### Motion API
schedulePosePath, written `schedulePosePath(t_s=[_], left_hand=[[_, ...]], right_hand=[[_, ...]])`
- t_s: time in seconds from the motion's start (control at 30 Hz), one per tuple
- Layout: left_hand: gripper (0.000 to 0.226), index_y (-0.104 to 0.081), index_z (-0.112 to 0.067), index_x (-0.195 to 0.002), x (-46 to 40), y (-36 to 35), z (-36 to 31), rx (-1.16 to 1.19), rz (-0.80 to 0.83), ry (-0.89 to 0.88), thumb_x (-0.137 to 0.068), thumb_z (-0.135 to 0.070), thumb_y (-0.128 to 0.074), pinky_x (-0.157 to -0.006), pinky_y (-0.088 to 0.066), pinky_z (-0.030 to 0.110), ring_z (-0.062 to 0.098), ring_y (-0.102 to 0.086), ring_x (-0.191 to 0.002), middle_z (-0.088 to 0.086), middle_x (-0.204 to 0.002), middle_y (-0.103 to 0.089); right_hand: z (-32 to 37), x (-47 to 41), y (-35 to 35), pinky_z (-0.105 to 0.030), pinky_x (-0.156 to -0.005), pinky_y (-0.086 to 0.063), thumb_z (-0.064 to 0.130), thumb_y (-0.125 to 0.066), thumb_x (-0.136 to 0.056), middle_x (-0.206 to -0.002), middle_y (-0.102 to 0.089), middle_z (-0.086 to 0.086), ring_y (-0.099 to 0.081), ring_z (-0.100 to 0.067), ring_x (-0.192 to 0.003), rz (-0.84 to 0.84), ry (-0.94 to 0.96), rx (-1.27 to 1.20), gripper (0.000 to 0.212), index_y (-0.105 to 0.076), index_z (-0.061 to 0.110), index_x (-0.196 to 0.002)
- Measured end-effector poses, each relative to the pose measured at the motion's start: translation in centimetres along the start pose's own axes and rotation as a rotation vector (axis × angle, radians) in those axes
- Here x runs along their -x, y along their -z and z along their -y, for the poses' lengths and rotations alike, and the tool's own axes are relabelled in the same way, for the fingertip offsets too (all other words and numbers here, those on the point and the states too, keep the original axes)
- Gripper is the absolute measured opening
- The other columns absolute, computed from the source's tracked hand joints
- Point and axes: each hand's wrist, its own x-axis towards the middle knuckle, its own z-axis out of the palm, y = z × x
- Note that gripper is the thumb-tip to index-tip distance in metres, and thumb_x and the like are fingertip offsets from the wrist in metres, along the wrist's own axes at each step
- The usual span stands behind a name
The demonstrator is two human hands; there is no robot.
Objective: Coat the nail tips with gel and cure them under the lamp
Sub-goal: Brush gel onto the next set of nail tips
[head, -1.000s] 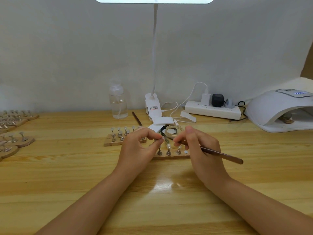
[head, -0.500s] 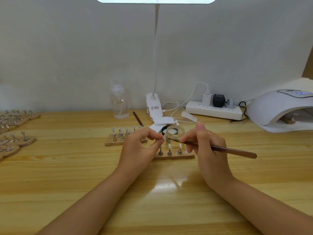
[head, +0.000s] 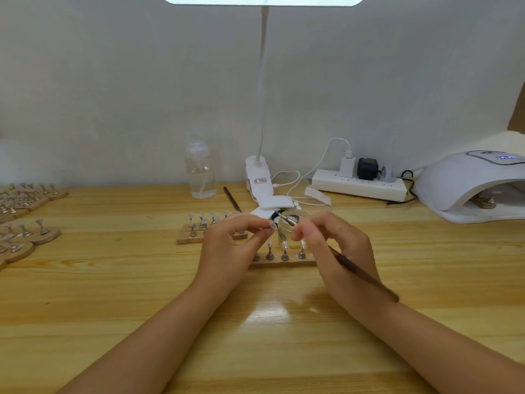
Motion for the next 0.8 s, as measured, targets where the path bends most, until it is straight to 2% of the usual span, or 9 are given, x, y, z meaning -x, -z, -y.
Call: schedulePosePath(t_s=[0.1,0.27,0.37,0.5,0.63,0.8], left_hand=[[0.022,-0.069,-0.027,-0.074,-0.02,-0.05,-0.1,0.039,0.008,0.063,-0.07,-0.006,-0.074,-0.074,-0.047,0.009,-0.004,-0.063,-0.074,-0.017,-0.074,-0.067],[0.02,-0.07,-0.025,-0.074,0.02,-0.07,0.04,0.075,0.007,0.081,-0.07,-0.007,-0.074,-0.071,-0.046,0.006,-0.005,-0.063,-0.073,-0.018,-0.073,-0.068],[0.021,-0.07,-0.027,-0.072,0.0,-0.08,0.25,0.079,0.003,0.086,-0.068,-0.007,-0.075,-0.07,-0.046,0.006,-0.005,-0.063,-0.072,-0.021,-0.068,-0.068],[0.023,-0.07,-0.031,-0.071,-0.03,-0.1,0.42,0.105,0.004,0.096,-0.068,-0.008,-0.075,-0.073,-0.05,0.013,-0.001,-0.066,-0.074,-0.02,-0.073,-0.07],[0.024,-0.069,-0.034,-0.07,-0.06,-0.11,0.47,0.11,0.011,0.104,-0.068,-0.011,-0.075,-0.073,-0.052,0.016,0.001,-0.066,-0.072,-0.018,-0.073,-0.07],[0.018,-0.071,-0.029,-0.074,-0.08,-0.12,0.52,0.114,0.027,0.116,-0.068,-0.012,-0.074,-0.076,-0.054,0.021,0.004,-0.067,-0.075,-0.014,-0.077,-0.071]], right_hand=[[-0.02,0.06,0.05,-0.009,-0.061,-0.041,0.031,-0.036,-0.086,-0.066,-0.061,0.008,-0.057,0.003,-0.066,-0.015,0.001,-0.053,0.028,-0.06,0.024,-0.073],[-0.29,0.17,0.0,-0.008,-0.062,-0.039,0.031,-0.033,-0.088,-0.068,-0.062,0.007,-0.056,0.002,-0.067,-0.001,-0.002,-0.044,0.033,-0.061,0.02,-0.074],[-0.36,0.27,-0.22,-0.006,-0.062,-0.038,0.035,-0.033,-0.088,-0.066,-0.061,0.011,-0.056,0.006,-0.065,0.014,-0.022,-0.043,0.033,-0.06,0.024,-0.074],[-0.51,0.44,-0.31,-0.01,-0.06,-0.042,0.035,-0.034,-0.088,-0.058,-0.062,0.006,-0.058,-0.001,-0.059,-0.019,-0.045,-0.146,0.038,-0.063,0.02,-0.067],[-0.37,0.27,-0.28,-0.007,-0.062,-0.038,0.033,-0.032,-0.089,-0.066,-0.062,0.009,-0.056,0.005,-0.065,-0.018,-0.006,-0.035,0.035,-0.061,0.023,-0.072],[-0.57,0.34,-0.37,-0.009,-0.061,-0.04,0.035,-0.032,-0.089,-0.059,-0.061,0.008,-0.058,0.001,-0.06,-0.032,-0.044,-0.132,0.039,-0.062,0.023,-0.068]])
